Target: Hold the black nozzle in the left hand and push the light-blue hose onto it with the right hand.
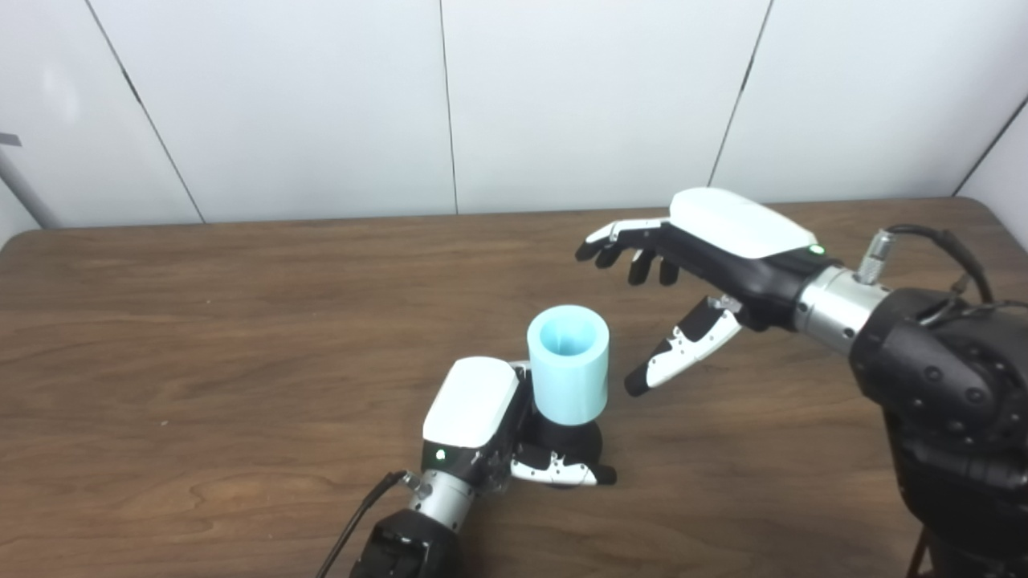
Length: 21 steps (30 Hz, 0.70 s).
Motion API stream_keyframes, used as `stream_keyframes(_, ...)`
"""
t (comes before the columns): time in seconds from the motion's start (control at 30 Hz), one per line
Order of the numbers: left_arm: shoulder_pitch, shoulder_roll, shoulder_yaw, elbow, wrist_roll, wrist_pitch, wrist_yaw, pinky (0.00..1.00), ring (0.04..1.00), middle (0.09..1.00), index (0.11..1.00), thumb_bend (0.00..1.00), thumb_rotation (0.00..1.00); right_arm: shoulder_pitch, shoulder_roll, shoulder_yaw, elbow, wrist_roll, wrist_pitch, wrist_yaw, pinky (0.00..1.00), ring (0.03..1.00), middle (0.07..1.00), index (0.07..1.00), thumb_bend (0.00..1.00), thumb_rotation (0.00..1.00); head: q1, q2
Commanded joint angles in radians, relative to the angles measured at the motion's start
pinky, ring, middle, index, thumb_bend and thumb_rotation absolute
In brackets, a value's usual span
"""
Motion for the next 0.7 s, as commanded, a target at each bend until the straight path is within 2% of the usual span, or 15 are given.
stream_keyframes(0.0,0.019,0.022,-0.003,0.049,0.022,0.024,-0.042,0.31,0.398,0.403,0.499,0.52,0.0,-0.026,-0.037,-0.033,-0.049,0.03,0.003,0.041,0.66,0.771,0.784,0.804,0.69,0.56,-0.002,-0.001)
stream_keyframes(0.07,0.02,0.023,-0.002,0.051,0.019,0.022,-0.039,0.31,0.402,0.404,0.5,0.52,0.0,-0.017,-0.034,-0.046,-0.067,0.04,0.004,0.019,0.69,0.788,0.794,0.806,0.62,0.63,-0.002,-0.001)
stream_keyframes(0.1,0.021,0.023,-0.001,0.051,0.018,0.022,-0.039,0.32,0.406,0.407,0.5,0.52,0.0,-0.01,-0.028,-0.054,-0.077,0.043,0.004,0.006,0.71,0.8,0.8,0.809,0.61,0.63,0.0,-0.001)
stream_keyframes(0.17,0.022,0.024,-0.001,0.051,0.018,0.021,-0.038,0.32,0.404,0.406,0.499,0.52,0.0,0.002,-0.02,-0.059,-0.097,0.043,0.003,-0.021,0.72,0.811,0.805,0.814,0.63,0.62,0.001,0.0)
stream_keyframes(0.23,0.023,0.024,-0.001,0.049,0.02,0.023,-0.04,0.31,0.4,0.404,0.499,0.52,0.0,0.023,-0.013,-0.05,-0.117,0.046,-0.013,-0.066,0.73,0.824,0.822,0.828,0.62,0.66,0.003,0.001)
stream_keyframes(0.3,0.024,0.025,-0.001,0.045,0.019,0.024,-0.044,0.31,0.393,0.399,0.497,0.52,0.0,0.057,0.002,-0.036,-0.126,0.043,-0.076,-0.131,0.77,0.887,0.91,0.893,0.61,0.81,0.005,0.002)
stream_keyframes(0.33,0.024,0.025,-0.001,0.044,0.019,0.024,-0.045,0.31,0.393,0.399,0.497,0.52,0.0,0.075,0.011,-0.031,-0.127,0.044,-0.107,-0.162,0.77,0.892,0.915,0.898,0.61,0.82,0.005,0.002)
stream_keyframes(0.43,0.025,0.027,0.001,0.044,0.017,0.022,-0.044,0.31,0.394,0.401,0.497,0.52,0.0,0.122,0.038,-0.018,-0.128,0.051,-0.176,-0.219,0.89,0.978,0.973,0.954,0.6,0.97,0.003,0.003)
stream_keyframes(0.53,0.024,0.03,0.001,0.045,0.017,0.023,-0.048,0.32,0.403,0.407,0.499,0.52,0.0,0.152,0.055,-0.012,-0.128,0.055,-0.23,-0.236,0.98,0.998,0.997,0.974,0.61,1.0,0.002,0.003)
stream_keyframes(0.67,0.019,0.028,-0.002,0.046,0.024,0.03,-0.057,0.31,0.396,0.402,0.496,0.52,0.0,0.196,0.049,-0.003,-0.127,0.059,-0.305,-0.271,0.97,1.0,1.0,0.998,0.61,1.0,0.004,0.003)
